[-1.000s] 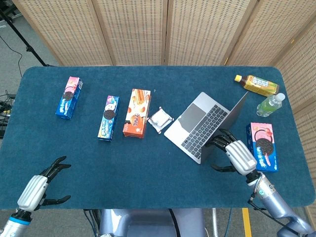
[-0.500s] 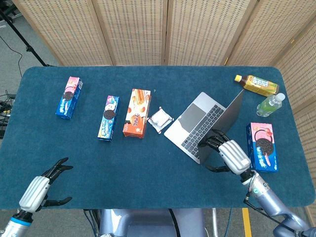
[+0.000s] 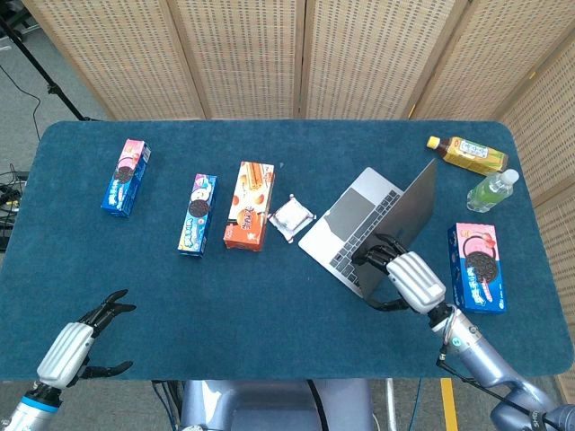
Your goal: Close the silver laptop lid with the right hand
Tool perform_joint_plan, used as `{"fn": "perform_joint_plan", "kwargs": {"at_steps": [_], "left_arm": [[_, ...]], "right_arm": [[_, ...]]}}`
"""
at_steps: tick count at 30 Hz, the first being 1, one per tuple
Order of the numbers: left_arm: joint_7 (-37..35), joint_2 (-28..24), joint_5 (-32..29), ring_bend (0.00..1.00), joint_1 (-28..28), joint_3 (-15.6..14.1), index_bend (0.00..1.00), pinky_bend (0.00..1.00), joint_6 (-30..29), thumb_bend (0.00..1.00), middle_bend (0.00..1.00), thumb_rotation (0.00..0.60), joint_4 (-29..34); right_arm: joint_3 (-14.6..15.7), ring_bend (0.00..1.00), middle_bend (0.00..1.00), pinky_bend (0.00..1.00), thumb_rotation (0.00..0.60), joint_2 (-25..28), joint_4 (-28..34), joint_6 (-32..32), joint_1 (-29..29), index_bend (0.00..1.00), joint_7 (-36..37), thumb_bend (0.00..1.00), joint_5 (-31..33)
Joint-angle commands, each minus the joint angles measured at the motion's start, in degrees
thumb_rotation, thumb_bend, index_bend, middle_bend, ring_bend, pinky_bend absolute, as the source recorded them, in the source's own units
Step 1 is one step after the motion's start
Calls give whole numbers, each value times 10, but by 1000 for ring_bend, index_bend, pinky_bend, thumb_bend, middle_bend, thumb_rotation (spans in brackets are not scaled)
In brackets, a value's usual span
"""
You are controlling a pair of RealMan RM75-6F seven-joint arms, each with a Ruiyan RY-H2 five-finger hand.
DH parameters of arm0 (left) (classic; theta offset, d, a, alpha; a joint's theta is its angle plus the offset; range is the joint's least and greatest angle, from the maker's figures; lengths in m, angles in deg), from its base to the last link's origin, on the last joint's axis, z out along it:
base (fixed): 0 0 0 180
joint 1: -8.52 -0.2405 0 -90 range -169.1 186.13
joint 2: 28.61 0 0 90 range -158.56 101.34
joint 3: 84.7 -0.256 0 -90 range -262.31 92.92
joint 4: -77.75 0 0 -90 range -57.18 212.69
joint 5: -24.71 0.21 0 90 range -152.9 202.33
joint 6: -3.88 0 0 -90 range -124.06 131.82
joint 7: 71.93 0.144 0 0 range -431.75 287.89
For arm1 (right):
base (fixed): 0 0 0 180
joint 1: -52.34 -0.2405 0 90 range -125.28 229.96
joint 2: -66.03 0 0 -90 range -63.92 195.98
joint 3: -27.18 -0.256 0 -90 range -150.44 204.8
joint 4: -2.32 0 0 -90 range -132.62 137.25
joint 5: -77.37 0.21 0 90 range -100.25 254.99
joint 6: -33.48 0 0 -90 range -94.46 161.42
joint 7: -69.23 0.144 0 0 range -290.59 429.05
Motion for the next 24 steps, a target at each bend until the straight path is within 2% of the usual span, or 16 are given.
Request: {"fn": "perform_joint_plan", "kwargs": {"at_steps": [1, 24], "left_arm": [[0, 0, 1, 206, 0, -1, 229, 286, 1, 13, 121, 600, -1], [-2, 3, 12, 206, 0, -17, 229, 286, 8, 13, 121, 600, -13]], "right_arm": [[1, 236, 139, 87, 600, -6, -1, 9, -6, 208, -3, 218, 3], [-16, 234, 128, 87, 600, -38, -42, 63, -48, 205, 2, 218, 42]]}}
